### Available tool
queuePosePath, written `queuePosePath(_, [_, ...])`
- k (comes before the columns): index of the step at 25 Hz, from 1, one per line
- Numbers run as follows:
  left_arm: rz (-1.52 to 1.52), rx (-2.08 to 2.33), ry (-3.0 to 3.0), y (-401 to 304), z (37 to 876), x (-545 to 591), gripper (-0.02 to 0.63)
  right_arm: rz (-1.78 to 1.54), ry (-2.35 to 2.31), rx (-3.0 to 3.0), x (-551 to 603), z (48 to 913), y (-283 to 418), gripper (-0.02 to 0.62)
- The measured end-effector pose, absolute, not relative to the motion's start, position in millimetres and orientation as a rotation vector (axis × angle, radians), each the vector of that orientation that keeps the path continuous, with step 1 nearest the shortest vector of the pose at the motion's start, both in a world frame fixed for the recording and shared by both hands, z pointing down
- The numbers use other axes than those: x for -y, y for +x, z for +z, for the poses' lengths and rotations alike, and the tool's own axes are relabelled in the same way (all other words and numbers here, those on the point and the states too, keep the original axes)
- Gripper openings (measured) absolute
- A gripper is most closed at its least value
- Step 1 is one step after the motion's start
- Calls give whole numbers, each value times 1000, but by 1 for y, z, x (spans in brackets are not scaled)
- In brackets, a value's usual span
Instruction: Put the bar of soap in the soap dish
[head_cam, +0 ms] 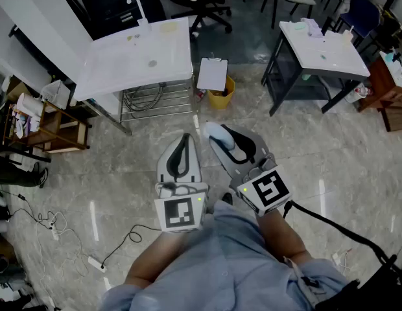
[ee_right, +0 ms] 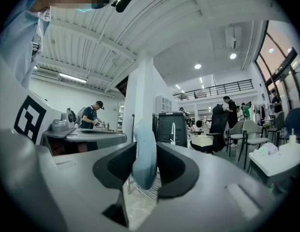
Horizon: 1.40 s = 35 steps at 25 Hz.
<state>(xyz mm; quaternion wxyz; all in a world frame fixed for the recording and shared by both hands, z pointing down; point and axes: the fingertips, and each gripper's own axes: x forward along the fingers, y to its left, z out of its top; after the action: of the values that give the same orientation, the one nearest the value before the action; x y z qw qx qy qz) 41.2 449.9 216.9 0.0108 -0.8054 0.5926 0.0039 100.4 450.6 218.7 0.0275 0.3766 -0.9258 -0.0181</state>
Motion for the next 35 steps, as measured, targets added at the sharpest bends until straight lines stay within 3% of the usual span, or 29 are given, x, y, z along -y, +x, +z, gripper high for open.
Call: queuePosePath(35, [-33, -1959, -2482, 70, 239, -415, 5, 27, 1080, 2944, -415, 229, 132, 124])
